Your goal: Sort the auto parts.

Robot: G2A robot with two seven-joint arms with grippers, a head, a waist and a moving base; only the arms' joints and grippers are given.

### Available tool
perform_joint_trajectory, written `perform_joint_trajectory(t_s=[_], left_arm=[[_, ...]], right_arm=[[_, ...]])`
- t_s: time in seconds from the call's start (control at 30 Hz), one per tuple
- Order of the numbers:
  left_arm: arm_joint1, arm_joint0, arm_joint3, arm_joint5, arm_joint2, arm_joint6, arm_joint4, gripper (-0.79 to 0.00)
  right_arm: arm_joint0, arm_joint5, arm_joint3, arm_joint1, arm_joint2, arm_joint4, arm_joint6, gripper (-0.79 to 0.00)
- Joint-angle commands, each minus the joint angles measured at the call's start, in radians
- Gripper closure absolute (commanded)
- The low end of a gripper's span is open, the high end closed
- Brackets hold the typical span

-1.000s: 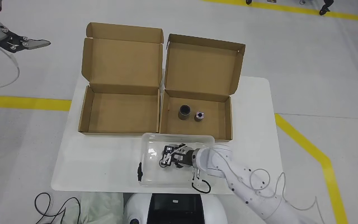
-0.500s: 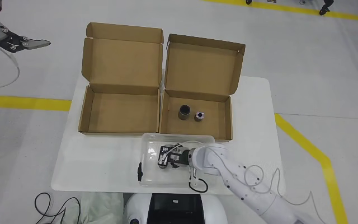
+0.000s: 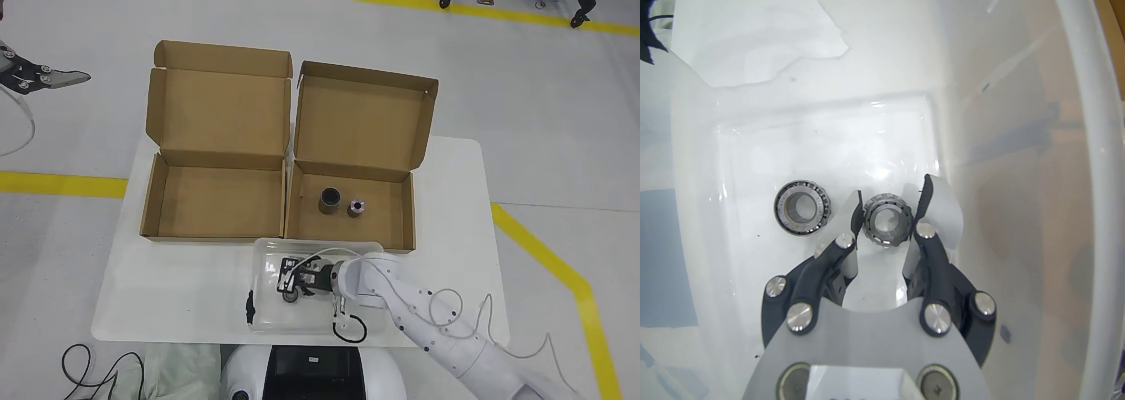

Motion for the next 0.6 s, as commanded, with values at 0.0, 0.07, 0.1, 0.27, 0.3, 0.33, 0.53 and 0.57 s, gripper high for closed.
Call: perform_joint_trajectory(t_s=[0.0, 0.07, 0.1, 0.27, 0.3, 0.33, 0.53, 0.57], left_arm=[[0.000, 0.000, 0.000, 0.000, 0.000, 0.000, 0.000, -0.785], [0.000, 0.000, 0.000, 0.000, 0.000, 0.000, 0.000, -0.785], [0.000, 0.000, 0.000, 0.000, 0.000, 0.000, 0.000, -0.785], [0.000, 0.000, 0.000, 0.000, 0.000, 0.000, 0.000, -0.785], [0.000, 0.000, 0.000, 0.000, 0.000, 0.000, 0.000, -0.785], [0.000, 0.000, 0.000, 0.000, 0.000, 0.000, 0.000, -0.785], [0.000, 0.000, 0.000, 0.000, 0.000, 0.000, 0.000, -0.785], [0.000, 0.000, 0.000, 0.000, 0.000, 0.000, 0.000, -0.785]], right_arm=[[-0.002, 0.002, -0.009, 0.000, 0.003, -0.006, -0.001, 0.000], [-0.006, 0.005, -0.024, 0.002, 0.006, -0.016, -0.003, 0.000], [-0.008, 0.007, -0.031, 0.002, 0.008, -0.021, -0.003, 0.000], [-0.022, 0.014, -0.079, 0.009, 0.022, -0.053, -0.022, 0.000], [-0.025, 0.016, -0.090, 0.010, 0.025, -0.059, -0.028, 0.000], [-0.029, 0.015, -0.100, 0.012, 0.029, -0.064, -0.037, 0.000], [-0.059, 0.008, -0.143, 0.026, 0.074, -0.063, -0.148, 0.000], [-0.067, 0.010, -0.149, 0.029, 0.084, -0.063, -0.168, 0.000]])
